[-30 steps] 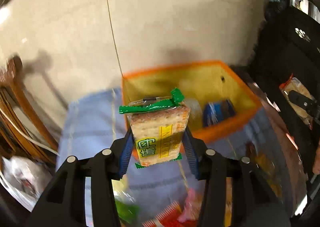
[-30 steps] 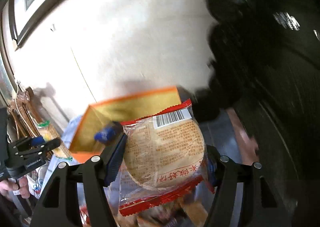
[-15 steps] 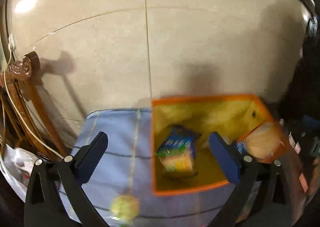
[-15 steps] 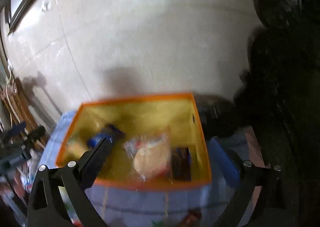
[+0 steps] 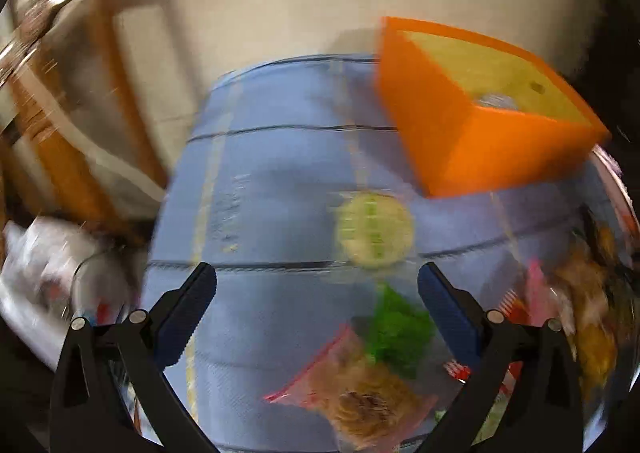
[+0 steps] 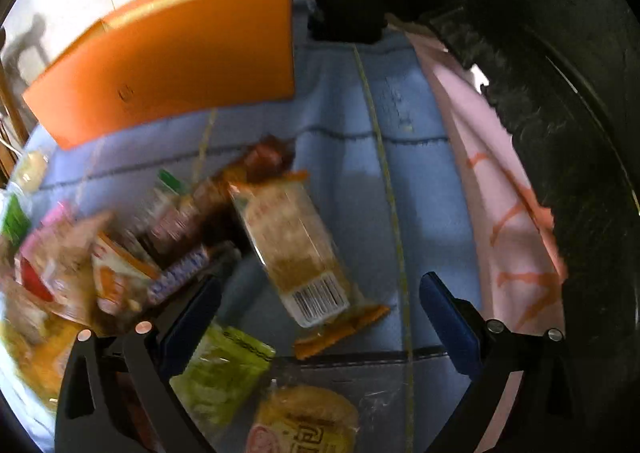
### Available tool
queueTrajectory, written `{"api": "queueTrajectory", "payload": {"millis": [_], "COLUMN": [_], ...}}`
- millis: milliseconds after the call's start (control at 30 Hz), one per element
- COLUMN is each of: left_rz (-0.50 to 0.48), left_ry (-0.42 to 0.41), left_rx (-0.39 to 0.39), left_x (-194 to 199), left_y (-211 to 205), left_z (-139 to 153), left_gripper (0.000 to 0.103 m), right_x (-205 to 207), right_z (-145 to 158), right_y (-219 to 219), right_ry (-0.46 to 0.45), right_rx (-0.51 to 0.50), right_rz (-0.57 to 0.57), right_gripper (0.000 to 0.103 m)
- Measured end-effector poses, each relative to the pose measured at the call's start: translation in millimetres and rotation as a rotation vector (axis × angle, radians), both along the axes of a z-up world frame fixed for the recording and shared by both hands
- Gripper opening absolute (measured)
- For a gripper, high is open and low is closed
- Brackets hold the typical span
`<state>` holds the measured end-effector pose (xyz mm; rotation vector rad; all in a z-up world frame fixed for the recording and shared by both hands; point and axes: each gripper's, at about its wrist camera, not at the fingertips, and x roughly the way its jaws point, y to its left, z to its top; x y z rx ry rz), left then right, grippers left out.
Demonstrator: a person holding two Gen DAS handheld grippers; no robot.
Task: Organize snacks
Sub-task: 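Grasp a round green-printed bun with the left gripper while the right gripper grasps a cake pack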
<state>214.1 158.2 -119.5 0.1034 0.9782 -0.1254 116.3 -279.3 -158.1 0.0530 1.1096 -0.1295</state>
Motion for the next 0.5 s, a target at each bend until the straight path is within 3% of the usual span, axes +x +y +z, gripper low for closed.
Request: {"api": "queueTrajectory", "payload": {"millis": [133,333,367,400,433,467,500], "left_rz": [-0.090,-0.082,-0.075,-0.061,-0.046,0.013,0.036], "left_ry": [-0.023,0.087,0.106,0.094,0.129,0.188,0.199], "left_rx": [0.105,0.253,0.255,0.181,0.112,-0.012,-0.035], "left_x": [9,56,62,67,71,78,80], "left_y": [-43,-76,-75,-68,-62,-50,-44], "left_z": [-9,-62,-68,-67,-68,-67,-66], "left_gripper": [0.099,0.099,0.099,0.093,0.076,0.062,0.055], "right_x": [8,13,11,9,10,6,-2], "right_z": [-14,-22,-23,-23,-24,-19,-10], "right_y": [1,8,9,9,9,10,14], "right_ry": [0.021,0.033,0.024,0.021,0.019,0.000,-0.010], "right_rx": [0.059,0.002,0.003,0.008,0.034,0.048,0.059], "right_rz": [-0.029,-0.005,-0.006,-0.008,0.000,-0.002,0.008], "right_gripper": [0.099,0.099,0.099,0.098,0.082,0.041,0.036]}}
